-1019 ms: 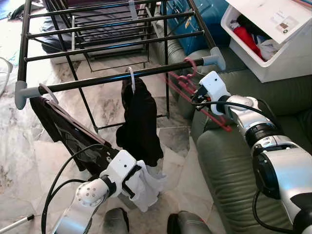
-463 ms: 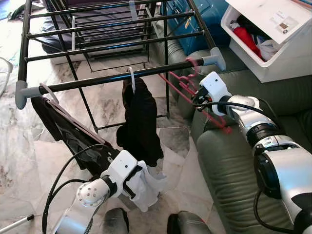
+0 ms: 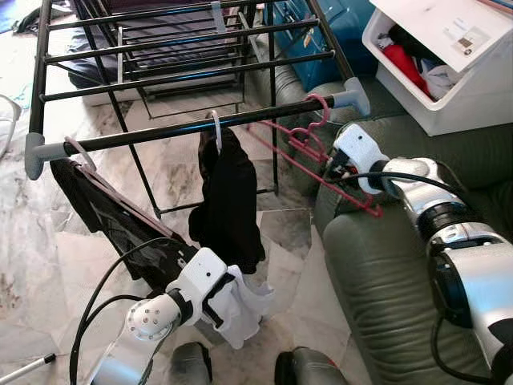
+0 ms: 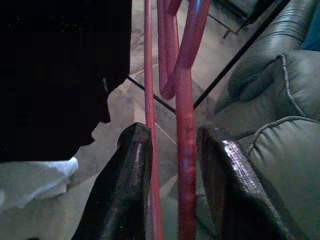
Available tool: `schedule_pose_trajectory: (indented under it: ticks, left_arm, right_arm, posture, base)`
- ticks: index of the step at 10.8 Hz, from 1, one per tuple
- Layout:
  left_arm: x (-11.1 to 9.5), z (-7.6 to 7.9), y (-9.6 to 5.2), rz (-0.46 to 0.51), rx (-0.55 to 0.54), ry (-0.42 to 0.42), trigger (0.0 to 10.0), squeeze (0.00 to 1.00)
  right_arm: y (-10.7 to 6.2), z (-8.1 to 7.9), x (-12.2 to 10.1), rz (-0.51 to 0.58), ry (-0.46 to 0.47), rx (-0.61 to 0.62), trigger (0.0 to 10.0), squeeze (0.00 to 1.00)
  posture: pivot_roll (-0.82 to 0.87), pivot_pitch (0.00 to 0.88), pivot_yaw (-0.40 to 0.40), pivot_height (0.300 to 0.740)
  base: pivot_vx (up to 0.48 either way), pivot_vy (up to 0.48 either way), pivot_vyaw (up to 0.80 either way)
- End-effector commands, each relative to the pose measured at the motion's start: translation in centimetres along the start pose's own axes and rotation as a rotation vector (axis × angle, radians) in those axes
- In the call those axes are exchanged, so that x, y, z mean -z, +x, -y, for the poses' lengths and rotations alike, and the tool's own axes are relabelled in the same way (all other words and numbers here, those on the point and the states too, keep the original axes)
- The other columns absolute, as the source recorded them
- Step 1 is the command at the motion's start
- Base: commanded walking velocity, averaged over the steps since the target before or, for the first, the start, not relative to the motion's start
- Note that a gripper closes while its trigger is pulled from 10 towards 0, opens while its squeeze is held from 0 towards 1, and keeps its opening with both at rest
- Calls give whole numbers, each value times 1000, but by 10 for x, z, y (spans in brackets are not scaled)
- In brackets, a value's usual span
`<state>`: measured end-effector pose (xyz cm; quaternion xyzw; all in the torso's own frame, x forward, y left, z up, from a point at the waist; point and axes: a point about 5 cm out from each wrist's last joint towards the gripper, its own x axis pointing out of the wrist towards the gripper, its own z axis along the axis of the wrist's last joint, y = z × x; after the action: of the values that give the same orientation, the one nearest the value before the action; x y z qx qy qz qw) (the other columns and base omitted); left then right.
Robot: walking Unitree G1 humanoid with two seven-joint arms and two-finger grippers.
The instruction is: Hang hanger
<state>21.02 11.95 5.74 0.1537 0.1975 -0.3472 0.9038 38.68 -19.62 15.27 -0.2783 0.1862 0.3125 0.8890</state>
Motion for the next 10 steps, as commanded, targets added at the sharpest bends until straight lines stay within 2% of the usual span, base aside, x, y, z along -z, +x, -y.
schedule_pose_trajectory:
  ticks: [1, 2, 3, 7, 9, 10]
  left_arm:
    - [2, 1, 0, -7, 6, 11, 10000, 0]
    - [2, 1, 0, -8, 8, 10, 10000, 0]
    - [2, 1, -1, -9, 8, 12, 10000, 0]
    - [2, 0, -1, -11, 11, 15, 10000, 0]
    - [1, 0, 2, -10, 11, 20, 10000, 0]
    - [1, 0, 3, -9, 6, 21, 10000, 0]
  right_arm:
    - [-2, 1, 2, -13, -11, -22, 4863, 0]
    - [-3, 1, 2, -14, -10, -37, 1882, 0]
    - [-3, 0, 2, -21, -30, -69, 0, 0]
    - [-4, 0, 1, -24, -47, -95, 0, 0]
    - [-3, 0, 4, -41, -51, -52, 0, 0]
    - [-1, 0, 3, -45, -55, -16, 1216, 0]
  posture:
    - [81, 132, -41, 740]
    - [81, 132, -41, 740]
    - [85, 130, -40, 740]
    - [86, 129, -38, 740]
    - [85, 118, -45, 740]
    - [85, 114, -49, 740]
  base:
    - [0, 0, 0]
    - [0, 0, 0]
    - [0, 0, 0]
    - [0, 0, 0]
    - [0, 0, 0]
    - [0, 0, 0]
